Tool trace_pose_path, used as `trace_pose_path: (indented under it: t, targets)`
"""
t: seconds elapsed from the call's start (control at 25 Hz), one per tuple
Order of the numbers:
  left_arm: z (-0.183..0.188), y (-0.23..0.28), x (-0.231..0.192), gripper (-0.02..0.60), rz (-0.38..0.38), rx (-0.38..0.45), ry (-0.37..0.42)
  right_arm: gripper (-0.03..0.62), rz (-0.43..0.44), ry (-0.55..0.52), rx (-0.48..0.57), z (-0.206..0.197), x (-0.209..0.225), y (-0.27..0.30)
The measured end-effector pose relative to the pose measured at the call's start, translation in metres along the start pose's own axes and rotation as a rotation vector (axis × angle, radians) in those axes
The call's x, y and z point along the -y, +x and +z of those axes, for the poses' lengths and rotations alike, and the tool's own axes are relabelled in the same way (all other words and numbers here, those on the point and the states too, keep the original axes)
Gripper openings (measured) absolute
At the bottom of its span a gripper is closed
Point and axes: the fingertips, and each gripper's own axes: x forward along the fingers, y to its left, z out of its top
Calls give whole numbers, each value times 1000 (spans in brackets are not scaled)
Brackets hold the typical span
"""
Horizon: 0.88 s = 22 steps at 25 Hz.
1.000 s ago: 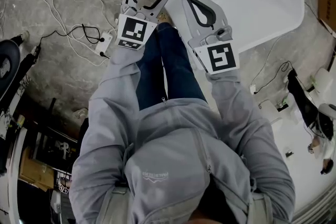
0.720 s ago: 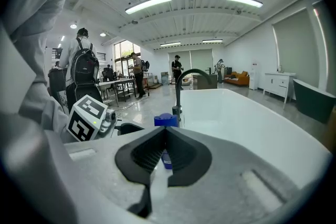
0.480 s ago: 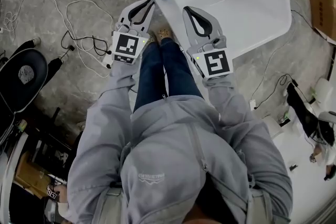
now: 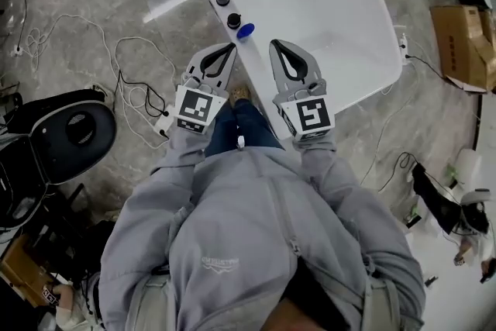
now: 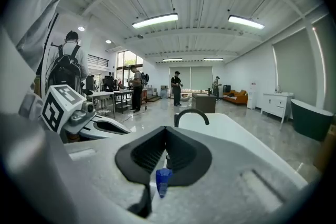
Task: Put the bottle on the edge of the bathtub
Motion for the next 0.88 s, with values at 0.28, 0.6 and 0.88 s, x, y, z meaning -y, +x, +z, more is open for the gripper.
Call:
trace_pose_path:
  t: [0.28,0.6,0.88]
  targets:
    - [94,-41,6,5,100,122,-20,2,-9,-52,61,65,-4,-22]
    - [158,-94,2,6,286,208,5,2,-8,-65,186,123,-13,-37]
    - [178,-121,3,5,369,251,36,2,-22,-51,212,136,-25,-54]
